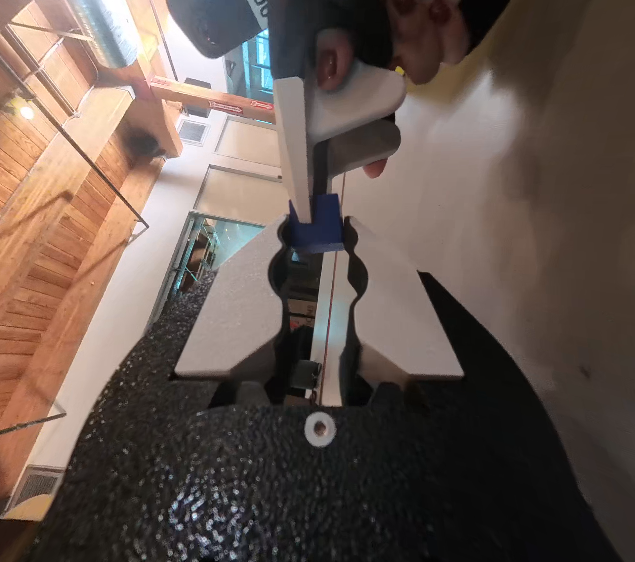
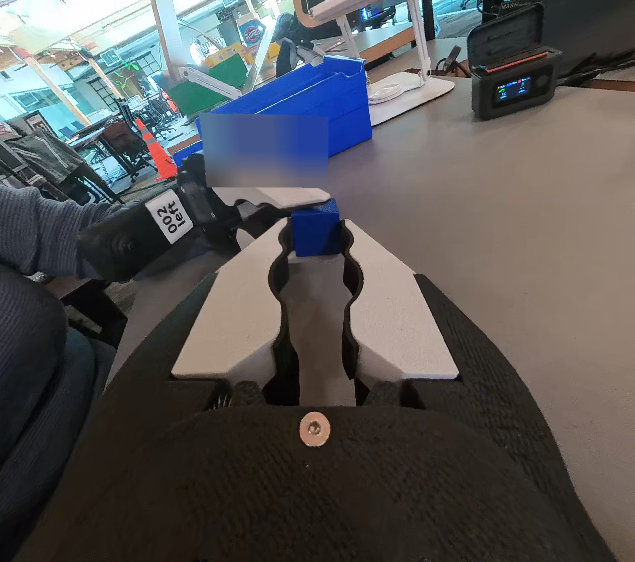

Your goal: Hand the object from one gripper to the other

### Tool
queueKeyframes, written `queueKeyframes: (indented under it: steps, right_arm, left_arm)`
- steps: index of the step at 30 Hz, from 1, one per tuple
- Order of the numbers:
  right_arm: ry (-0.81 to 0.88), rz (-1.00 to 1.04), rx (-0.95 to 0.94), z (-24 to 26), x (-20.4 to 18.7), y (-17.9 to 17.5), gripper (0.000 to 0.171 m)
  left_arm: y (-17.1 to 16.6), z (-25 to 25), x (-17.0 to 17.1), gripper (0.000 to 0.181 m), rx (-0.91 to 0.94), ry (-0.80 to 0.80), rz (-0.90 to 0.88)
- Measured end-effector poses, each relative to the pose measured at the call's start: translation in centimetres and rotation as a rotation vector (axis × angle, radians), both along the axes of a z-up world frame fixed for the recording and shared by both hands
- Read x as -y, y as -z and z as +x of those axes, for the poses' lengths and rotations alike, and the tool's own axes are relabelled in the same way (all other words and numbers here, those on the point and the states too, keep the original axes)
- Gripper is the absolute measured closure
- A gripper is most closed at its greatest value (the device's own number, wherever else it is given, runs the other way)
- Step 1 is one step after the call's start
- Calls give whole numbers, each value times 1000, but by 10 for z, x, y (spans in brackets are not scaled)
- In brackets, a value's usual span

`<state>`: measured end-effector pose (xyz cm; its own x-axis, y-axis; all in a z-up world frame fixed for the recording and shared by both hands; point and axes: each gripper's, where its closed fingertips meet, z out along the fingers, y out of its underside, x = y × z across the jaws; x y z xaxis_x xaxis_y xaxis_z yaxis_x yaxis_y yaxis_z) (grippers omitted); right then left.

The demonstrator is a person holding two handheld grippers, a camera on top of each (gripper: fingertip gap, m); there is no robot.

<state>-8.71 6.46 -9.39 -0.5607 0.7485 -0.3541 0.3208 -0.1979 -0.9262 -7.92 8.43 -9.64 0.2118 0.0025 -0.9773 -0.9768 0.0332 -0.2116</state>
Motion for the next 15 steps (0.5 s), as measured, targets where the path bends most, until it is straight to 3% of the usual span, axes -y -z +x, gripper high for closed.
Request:
queueKeyframes:
  steps: [4,8,11,15]
  right_arm:
    - [58,9,-77,-5,-5,-8,139]
    - [157,136,-231,-6,-15,-22,124]
    - [248,365,-384,-6,-19,-30,120]
    - [373,779,-628,-6,-12,-39,118]
  left_arm:
    - [-5,-14,-4,155,183,-53,-19]
    - [-15,-33,-5,155,622,-21,-49]
    - [-31,-34,-1,155,1053,142,-74]
    - [-58,-24,9,155,1551,486,-128]
